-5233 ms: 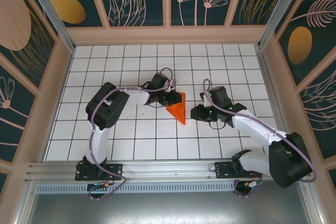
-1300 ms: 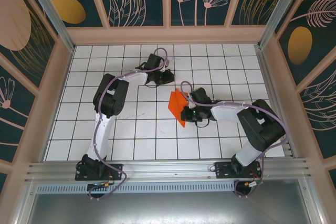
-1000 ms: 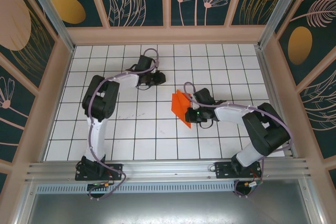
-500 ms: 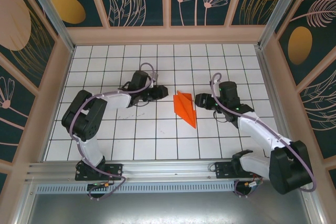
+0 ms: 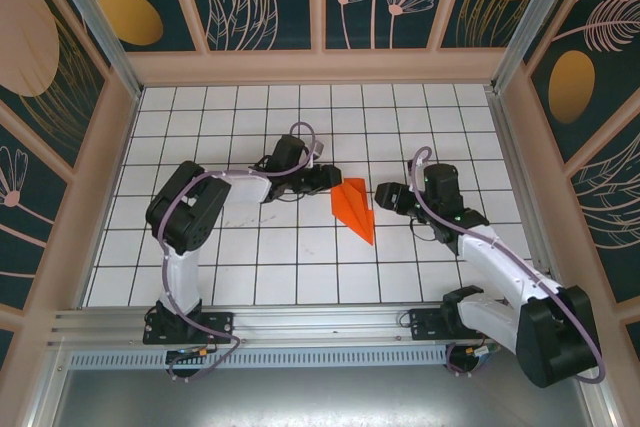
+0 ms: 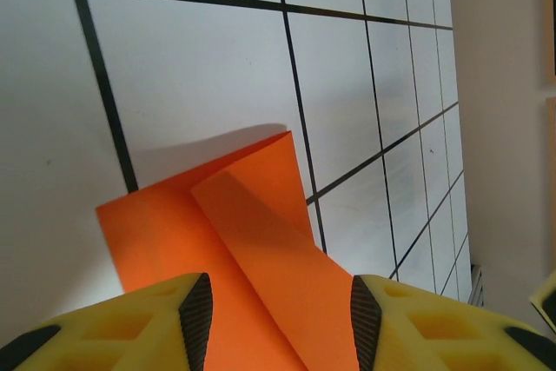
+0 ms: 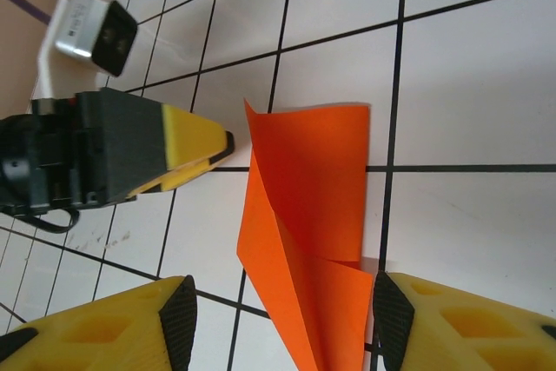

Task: Fold a paper plane with a square sheet of paper (fold left side to right side)
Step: Turn over the paper at the center of the table.

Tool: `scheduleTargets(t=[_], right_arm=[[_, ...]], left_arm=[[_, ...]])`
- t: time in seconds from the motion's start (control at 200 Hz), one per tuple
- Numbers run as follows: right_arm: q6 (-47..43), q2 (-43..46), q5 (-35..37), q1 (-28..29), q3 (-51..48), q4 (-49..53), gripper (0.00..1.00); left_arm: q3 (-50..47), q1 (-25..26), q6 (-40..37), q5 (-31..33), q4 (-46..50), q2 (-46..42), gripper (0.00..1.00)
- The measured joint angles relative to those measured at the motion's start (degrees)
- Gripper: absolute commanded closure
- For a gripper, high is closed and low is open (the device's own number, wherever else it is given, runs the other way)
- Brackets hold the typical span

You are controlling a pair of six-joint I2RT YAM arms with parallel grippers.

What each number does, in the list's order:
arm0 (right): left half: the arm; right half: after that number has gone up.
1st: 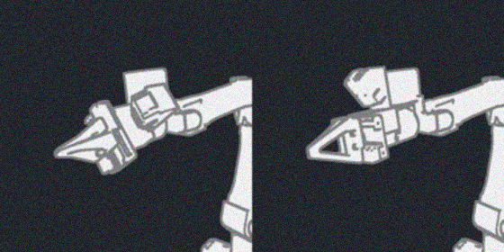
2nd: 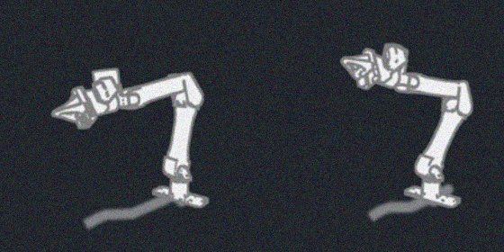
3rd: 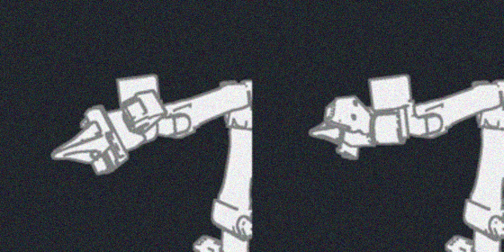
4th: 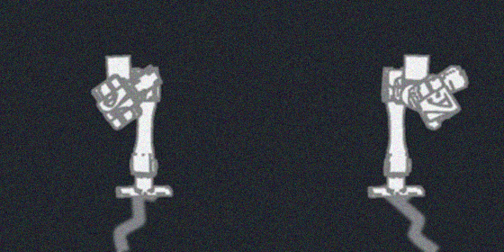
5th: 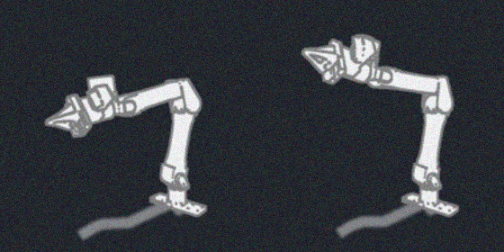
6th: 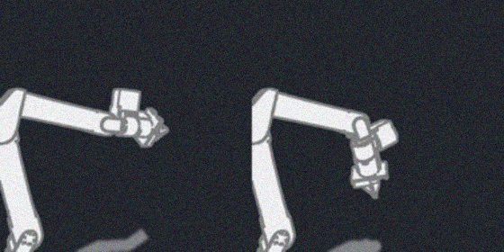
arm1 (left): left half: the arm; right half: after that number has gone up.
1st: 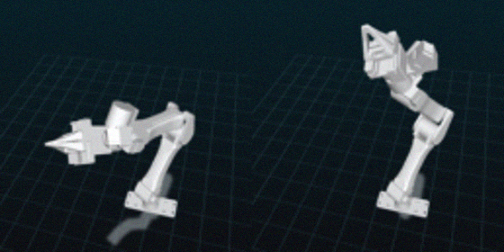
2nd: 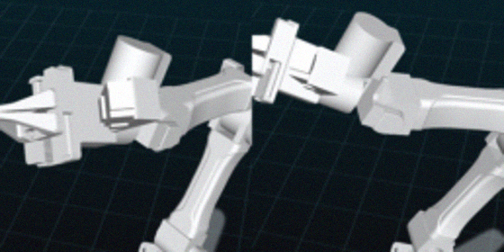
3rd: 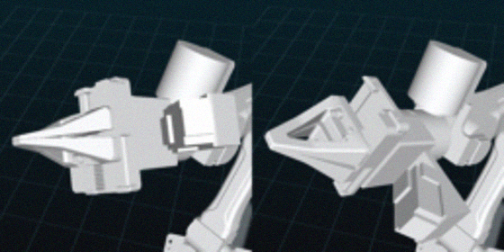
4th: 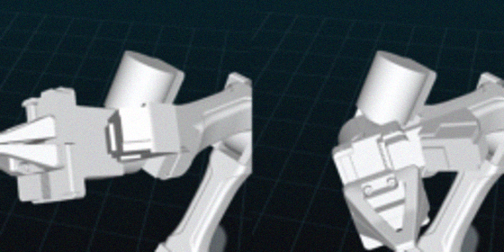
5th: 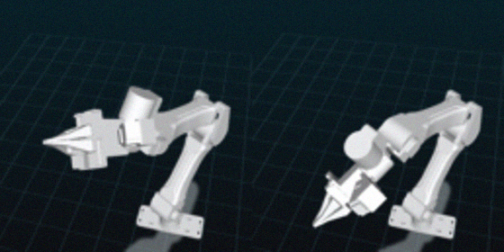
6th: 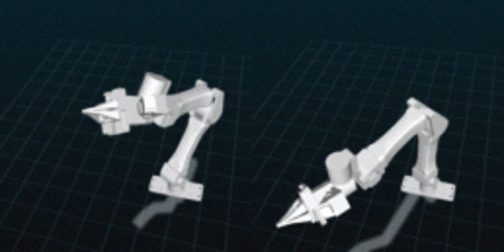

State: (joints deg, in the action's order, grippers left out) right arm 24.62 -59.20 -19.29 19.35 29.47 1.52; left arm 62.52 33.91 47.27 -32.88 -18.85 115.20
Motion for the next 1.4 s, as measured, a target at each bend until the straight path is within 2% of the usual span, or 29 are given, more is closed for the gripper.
scheduleTargets(t=[0.08,0.175,0.245,0.33,0.601,0.746,0.806,0.886,1.026,1.106,1.231,1.401], right_arm=[[0.1,0.3,0.0,-0.2,0.0,0.0,0.41],[0.3,0.3,0.0,-0.3,-0.1,0.1,0.37],[0.6,0.2,-0.3,-0.3,-0.4,0.1,0.31],[0.3,-0.9,-1.7,-0.5,-0.6,-0.1,0.31],[-0.3,-17.9,-8.6,-0.3,0.4,-4.4,0.35],[-0.8,-23.5,-10.8,0.9,3.6,-7.3,0.43],[-1.0,-24.9,-10.9,1.4,4.6,-8.4,0.49],[-1.7,-26.2,-11.0,1.7,5.4,-9.5,0.65],[-2.3,-26.9,-10.8,1.6,5.4,-9.9,1.0],[-3.1,-26.6,-11.4,1.3,5.4,-10.4,1.0],[-2.8,-22.9,-16.0,-1.9,2.6,-14.4,1.0],[-1.7,-19.6,-22.2,-5.7,0.1,-18.9,1.0]], left_arm=[[1.6,0.4,0.0,-0.3,0.3,1.5,0.51],[3.6,1.0,0.0,-0.4,0.8,3.1,0.51],[4.4,1.2,0.0,-0.4,1.2,4.0,0.51],[5.0,1.4,0.0,-0.5,1.7,4.6,0.51],[5.6,1.5,0.0,-0.5,2.5,4.7,0.5],[5.5,1.5,-0.3,0.5,3.1,4.3,0.44],[5.1,1.5,-0.5,1.3,3.8,3.3,0.42],[4.3,1.5,-0.9,2.5,4.8,1.3,0.39],[2.5,1.2,-1.1,4.1,5.0,-2.9,0.36],[0.4,0.9,-1.1,4.7,4.4,-5.5,0.32],[-3.8,-0.3,-1.3,5.4,2.7,-9.7,0.24],[-6.2,-1.0,-0.7,4.3,-2.2,-13.0,0.23]])
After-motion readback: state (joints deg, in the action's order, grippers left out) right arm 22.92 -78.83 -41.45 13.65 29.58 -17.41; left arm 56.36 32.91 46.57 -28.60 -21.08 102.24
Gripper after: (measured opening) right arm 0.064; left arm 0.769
